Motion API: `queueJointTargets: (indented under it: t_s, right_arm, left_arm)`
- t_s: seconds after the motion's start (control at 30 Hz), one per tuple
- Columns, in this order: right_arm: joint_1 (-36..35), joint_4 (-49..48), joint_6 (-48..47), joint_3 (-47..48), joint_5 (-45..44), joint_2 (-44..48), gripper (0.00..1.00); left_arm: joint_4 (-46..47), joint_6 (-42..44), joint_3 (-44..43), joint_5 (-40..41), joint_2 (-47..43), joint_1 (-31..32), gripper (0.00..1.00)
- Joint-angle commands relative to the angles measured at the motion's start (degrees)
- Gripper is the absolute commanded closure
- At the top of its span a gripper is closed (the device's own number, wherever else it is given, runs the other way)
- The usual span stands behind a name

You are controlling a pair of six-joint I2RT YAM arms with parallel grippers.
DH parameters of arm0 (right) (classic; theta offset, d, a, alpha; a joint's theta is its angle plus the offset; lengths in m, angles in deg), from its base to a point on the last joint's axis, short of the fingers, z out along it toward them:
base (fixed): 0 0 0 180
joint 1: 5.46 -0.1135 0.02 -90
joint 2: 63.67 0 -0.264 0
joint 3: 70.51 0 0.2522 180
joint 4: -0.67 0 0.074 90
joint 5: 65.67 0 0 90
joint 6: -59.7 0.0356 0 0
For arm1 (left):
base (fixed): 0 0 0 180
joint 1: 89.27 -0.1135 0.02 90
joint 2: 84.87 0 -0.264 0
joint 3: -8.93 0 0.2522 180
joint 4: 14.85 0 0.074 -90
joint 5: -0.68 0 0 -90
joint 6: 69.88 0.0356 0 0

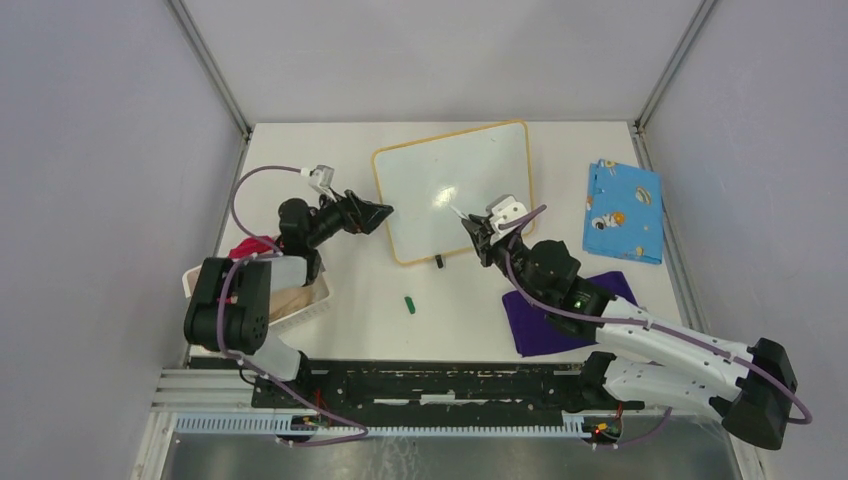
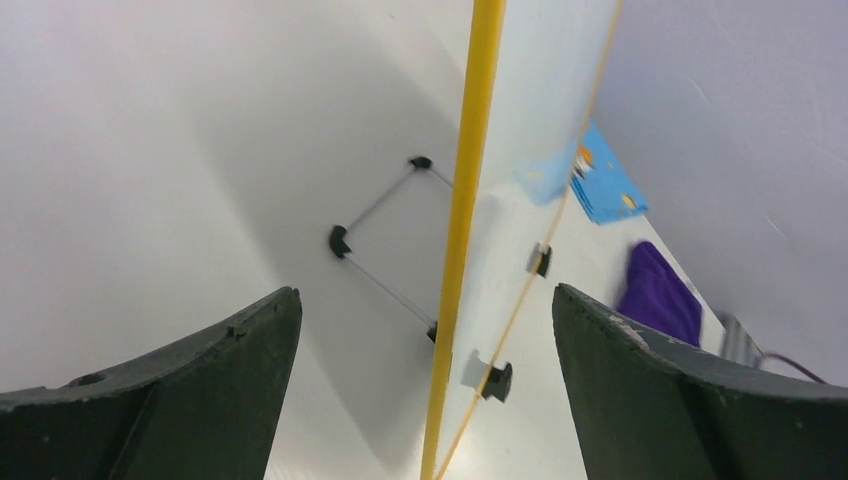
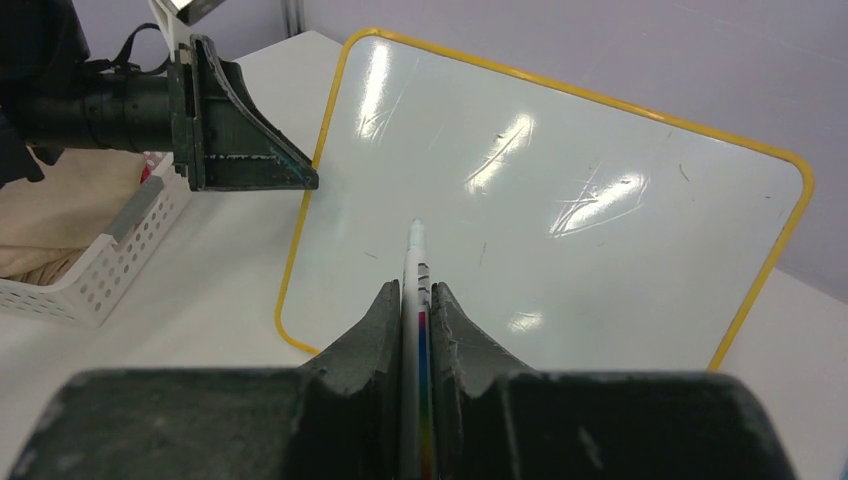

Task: Write a sentence on the whiteboard
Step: Move the whiteboard to the center of the board.

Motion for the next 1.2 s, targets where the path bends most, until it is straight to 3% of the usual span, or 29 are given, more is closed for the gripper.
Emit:
queueJointTargets:
  t_s: [0.0, 0.2, 0.37, 0.53, 0.7, 0.8, 1.0, 1.17]
  right_arm:
    - [-0.22, -1.67, -1.16, -0.63, -0.7, 2.44, 1.0]
    - [-0.26, -1.95, -1.53, -1.32, -0.5, 4.22, 1.0]
    - [-0.25, -2.2, -1.53, -1.86, -0.17, 4.7, 1.0]
    - [-0.2, -2.42, -1.35, -1.96, -0.22, 4.96, 1.0]
    - [-0.3, -2.47, -0.83, -2.17, 0.08, 5.23, 1.0]
    - [-0.23, -2.52, -0.65, -2.46, -0.07, 5.36, 1.0]
    - [-0.26, -2.13, -0.99, -2.65, -0.22, 5.63, 1.0]
    - [-0.26, -2.37, -1.44, -2.57, -0.7, 5.34, 1.0]
  left_arm:
    - [-17.65, 8.01, -1.49, 15.88, -11.62, -0.47, 0.0]
    - [-42.78, 8.28, -8.92, 40.9, -23.06, -0.36, 0.0]
    - [-58.22, -0.45, -16.46, 55.87, -27.15, -0.34, 0.0]
    - [-69.74, 1.07, -25.76, 54.71, -23.53, -0.3, 0.0]
    - [-67.67, 1.45, -27.41, 50.1, -23.78, -0.45, 0.0]
    - [-70.21, 4.83, -30.66, 41.66, -21.92, -0.49, 0.0]
    - [-55.51, 8.74, -18.38, 33.05, -26.58, -0.34, 0.0]
    - [-43.54, 13.13, -7.54, 27.06, -29.21, 3.55, 0.0]
